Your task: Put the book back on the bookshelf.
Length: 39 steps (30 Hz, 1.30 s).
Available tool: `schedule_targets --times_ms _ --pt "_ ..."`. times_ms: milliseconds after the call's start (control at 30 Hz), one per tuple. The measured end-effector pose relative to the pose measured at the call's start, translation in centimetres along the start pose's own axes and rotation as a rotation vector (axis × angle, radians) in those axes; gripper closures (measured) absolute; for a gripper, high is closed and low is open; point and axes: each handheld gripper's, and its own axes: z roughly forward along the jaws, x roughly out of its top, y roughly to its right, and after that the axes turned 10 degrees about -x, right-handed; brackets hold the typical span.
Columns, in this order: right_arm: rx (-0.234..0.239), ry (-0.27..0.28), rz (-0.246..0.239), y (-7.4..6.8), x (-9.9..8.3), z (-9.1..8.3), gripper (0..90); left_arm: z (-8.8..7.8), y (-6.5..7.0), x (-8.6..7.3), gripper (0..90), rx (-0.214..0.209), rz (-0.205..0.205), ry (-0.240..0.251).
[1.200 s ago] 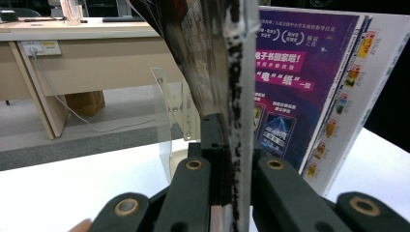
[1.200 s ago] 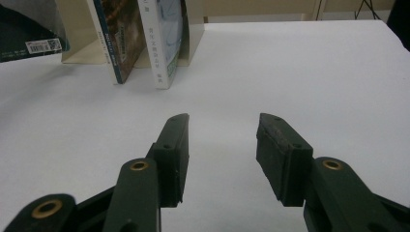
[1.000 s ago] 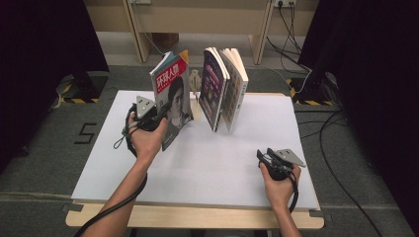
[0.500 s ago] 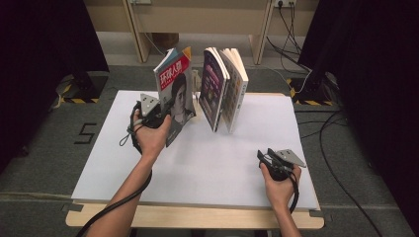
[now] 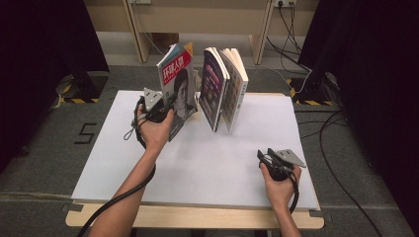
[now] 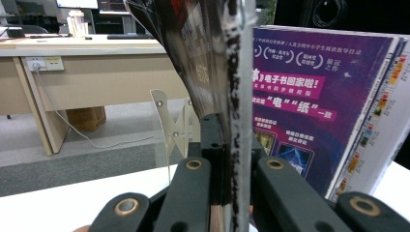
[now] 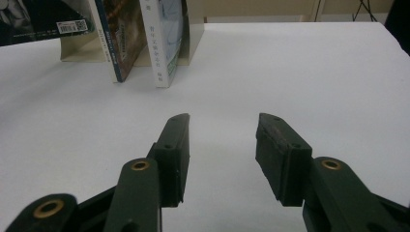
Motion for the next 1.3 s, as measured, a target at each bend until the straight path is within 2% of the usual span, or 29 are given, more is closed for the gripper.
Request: schedule_targets --times_ms 33,267,500,700,833,1000,1300 --pt "0.002 -0.005 0.012 -0.1 0.0 0.0 56.4 0.1 0.0 0.0 86.1 0.002 0.003 0.001" --pt "0.001 -0.003 0.002 0.0 0.0 0.0 56.4 0.9 0.0 0.1 86.1 0.017 0.025 0.006" --pt "0.000 -0.003 0.002 0.0 -0.1 0.0 56.4 1.5 -0.1 0.0 86.1 0.021 0.024 0.005" --pt "-0.001 -0.005 0.001 0.0 -0.1 0.0 56.4 2.3 -0.6 -0.4 86.1 0.054 0.038 -0.001" --pt "0.000 -0.006 0.001 0.0 -0.1 0.0 56.4 2.7 -0.9 -0.5 86.1 0.062 0.047 -0.001" --pt "-0.001 -0.006 -0.005 0.0 -0.1 0.0 56.4 3.5 -1.1 -1.0 86.0 0.060 0.059 0.012" --pt "-0.004 -0.007 -0.004 0.0 -0.1 0.0 56.4 4.8 -0.8 -1.8 86.0 0.052 0.057 0.016"
